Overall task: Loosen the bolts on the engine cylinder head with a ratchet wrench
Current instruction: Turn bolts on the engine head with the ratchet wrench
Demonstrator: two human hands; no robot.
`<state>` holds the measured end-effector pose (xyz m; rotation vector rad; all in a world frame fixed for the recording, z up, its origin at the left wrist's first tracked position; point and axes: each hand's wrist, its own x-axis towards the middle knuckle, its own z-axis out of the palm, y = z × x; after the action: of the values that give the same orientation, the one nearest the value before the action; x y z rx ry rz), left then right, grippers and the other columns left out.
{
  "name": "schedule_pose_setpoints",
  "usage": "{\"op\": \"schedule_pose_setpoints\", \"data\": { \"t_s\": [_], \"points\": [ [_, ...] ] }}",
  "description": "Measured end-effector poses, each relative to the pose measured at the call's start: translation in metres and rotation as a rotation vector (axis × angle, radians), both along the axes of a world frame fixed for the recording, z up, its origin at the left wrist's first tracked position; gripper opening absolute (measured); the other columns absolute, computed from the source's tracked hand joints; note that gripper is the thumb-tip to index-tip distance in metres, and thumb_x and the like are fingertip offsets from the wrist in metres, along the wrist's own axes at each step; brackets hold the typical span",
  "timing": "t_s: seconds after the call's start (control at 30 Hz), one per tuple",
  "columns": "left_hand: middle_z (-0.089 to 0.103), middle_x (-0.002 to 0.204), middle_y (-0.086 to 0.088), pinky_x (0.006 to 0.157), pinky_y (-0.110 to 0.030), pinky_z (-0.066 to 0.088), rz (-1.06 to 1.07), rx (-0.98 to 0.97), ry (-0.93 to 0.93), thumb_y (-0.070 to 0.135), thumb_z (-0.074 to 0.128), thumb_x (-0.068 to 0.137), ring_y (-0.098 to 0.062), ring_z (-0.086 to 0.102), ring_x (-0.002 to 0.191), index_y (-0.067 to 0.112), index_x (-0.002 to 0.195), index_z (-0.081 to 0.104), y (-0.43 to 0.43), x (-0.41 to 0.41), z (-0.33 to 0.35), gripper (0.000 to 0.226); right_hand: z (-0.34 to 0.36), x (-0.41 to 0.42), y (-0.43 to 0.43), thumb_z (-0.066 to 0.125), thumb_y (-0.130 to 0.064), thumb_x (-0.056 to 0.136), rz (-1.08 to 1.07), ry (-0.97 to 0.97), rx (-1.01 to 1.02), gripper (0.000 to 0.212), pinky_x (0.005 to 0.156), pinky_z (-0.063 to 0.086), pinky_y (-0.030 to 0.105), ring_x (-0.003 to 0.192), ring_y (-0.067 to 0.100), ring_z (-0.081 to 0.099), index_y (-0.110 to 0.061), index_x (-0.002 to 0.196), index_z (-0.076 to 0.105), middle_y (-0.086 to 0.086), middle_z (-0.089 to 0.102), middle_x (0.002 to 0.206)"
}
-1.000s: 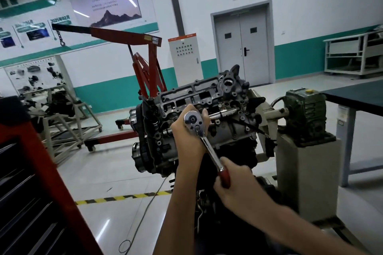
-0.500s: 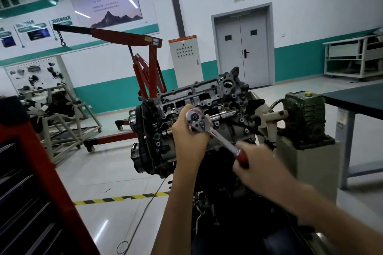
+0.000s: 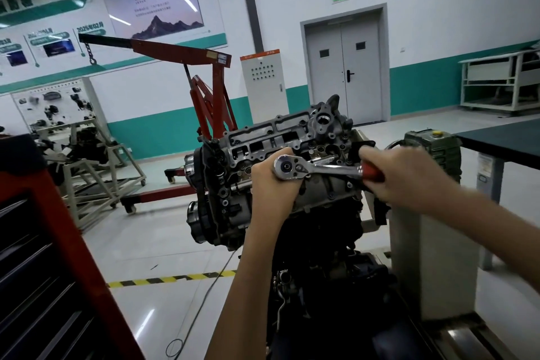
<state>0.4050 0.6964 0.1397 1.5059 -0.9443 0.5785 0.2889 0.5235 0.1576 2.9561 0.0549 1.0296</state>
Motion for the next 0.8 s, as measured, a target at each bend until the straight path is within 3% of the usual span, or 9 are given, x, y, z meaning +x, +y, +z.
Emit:
{"op": "schedule_pose_setpoints", "data": {
  "t_s": [0.07,0.17,0.27,0.37,0.47,0.57,0.7,0.8],
  "points": [
    [0.039,0.051,0.009,0.051,-0.027,0.027,-0.008,-0.006,0.004,-0.008,0.063,0.076,-0.006,0.03,0.053,0.025,0.054,0.037,0.002,0.0,0.0,0.047,0.017,0.001,-0.002,0.065,-0.022,0.076,-0.014,-0.071,-0.082,0.017,0.053,0.042,0.026,0.05,0.014,0.048,-0.018,0.081,0.05,-0.012,0.041,0.056],
    [0.041,0.052,0.012,0.051,-0.019,0.03,0.011,-0.067,0.055,-0.011,0.06,0.075,-0.002,0.033,0.052,0.02,0.058,0.039,0.008,0.004,-0.006,0.041,0.0,0.004,0.015,0.062,-0.023,0.081,-0.017,-0.044,-0.034,0.013,0.053,0.036,0.019,0.051,0.01,0.048,-0.017,0.087,0.052,-0.01,0.044,0.059],
    [0.047,0.057,0.016,0.052,-0.012,0.033,0.07,-0.115,-0.028,-0.014,0.06,0.074,-0.001,0.041,0.052,0.023,0.064,0.041,0.011,-0.001,-0.012,0.042,-0.048,0.0,0.049,0.06,-0.021,0.08,0.018,-0.036,0.235,0.014,0.045,0.028,0.011,0.045,-0.002,0.038,-0.022,0.081,0.046,-0.013,0.036,0.053],
    [0.045,0.059,0.015,0.055,-0.009,0.035,0.02,-0.139,-0.08,-0.014,0.06,0.078,0.001,0.04,0.054,0.023,0.069,0.04,0.005,-0.009,-0.01,0.043,-0.092,0.001,0.101,0.058,-0.02,0.081,0.136,-0.007,0.683,0.017,0.044,0.039,0.018,0.043,0.006,0.045,-0.023,0.076,0.042,-0.006,0.045,0.054],
    [0.037,0.056,0.014,0.055,-0.009,0.034,-0.005,-0.169,-0.047,-0.012,0.059,0.084,0.001,0.035,0.052,0.022,0.067,0.037,-0.001,-0.009,-0.004,0.044,-0.109,0.009,0.129,0.058,-0.016,0.08,0.191,-0.093,0.846,0.028,0.041,0.032,0.014,0.039,0.008,0.04,-0.025,0.067,0.035,-0.006,0.04,0.05],
    [0.041,0.055,0.017,0.056,-0.008,0.036,-0.109,-0.229,0.089,-0.015,0.053,0.082,0.003,0.037,0.052,0.018,0.063,0.039,0.002,-0.005,-0.003,0.04,-0.096,0.007,0.11,0.057,-0.017,0.081,0.213,-0.035,0.713,0.021,0.046,0.032,0.017,0.043,0.008,0.04,-0.024,0.074,0.038,-0.007,0.039,0.052],
    [0.049,0.057,0.015,0.055,-0.017,0.036,-0.01,-0.198,0.071,-0.022,0.05,0.076,0.001,0.043,0.057,0.018,0.058,0.046,0.025,0.004,-0.008,0.044,-0.044,0.0,0.06,0.054,-0.025,0.083,0.197,0.07,0.146,0.011,0.055,0.047,0.026,0.053,0.012,0.052,-0.022,0.091,0.046,-0.009,0.05,0.063],
    [0.041,0.057,0.006,0.054,-0.015,0.031,0.042,-0.165,0.036,-0.022,0.054,0.074,-0.002,0.037,0.056,0.0,0.058,0.042,0.035,0.007,-0.006,0.03,0.013,0.006,0.035,0.058,-0.027,0.084,0.16,0.013,-0.18,0.014,0.052,0.033,0.016,0.049,0.004,0.044,-0.022,0.095,0.05,-0.016,0.039,0.058]
  ]
}}
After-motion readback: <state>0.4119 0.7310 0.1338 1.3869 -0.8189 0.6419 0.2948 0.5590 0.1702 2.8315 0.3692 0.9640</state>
